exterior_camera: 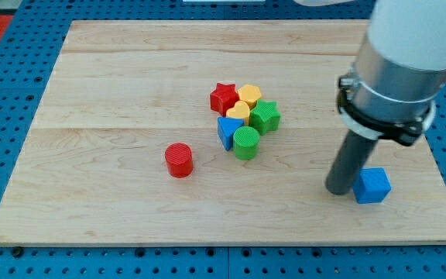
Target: Separate the green circle from a group of blocks
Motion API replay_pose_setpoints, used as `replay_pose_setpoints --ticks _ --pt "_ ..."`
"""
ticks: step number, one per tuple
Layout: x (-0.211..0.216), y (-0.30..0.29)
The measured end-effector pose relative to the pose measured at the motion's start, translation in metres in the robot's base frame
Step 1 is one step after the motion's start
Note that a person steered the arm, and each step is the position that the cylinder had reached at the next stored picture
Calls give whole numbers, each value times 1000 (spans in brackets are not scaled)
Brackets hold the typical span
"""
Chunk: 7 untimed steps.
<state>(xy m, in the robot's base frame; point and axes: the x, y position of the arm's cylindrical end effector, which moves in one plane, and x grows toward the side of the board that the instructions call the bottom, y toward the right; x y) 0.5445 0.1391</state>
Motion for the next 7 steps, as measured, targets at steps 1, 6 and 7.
replay_pose_setpoints --ticks 1,6,7 --pt "-39 0" --pt "-60 -188" --pt "-49 -185"
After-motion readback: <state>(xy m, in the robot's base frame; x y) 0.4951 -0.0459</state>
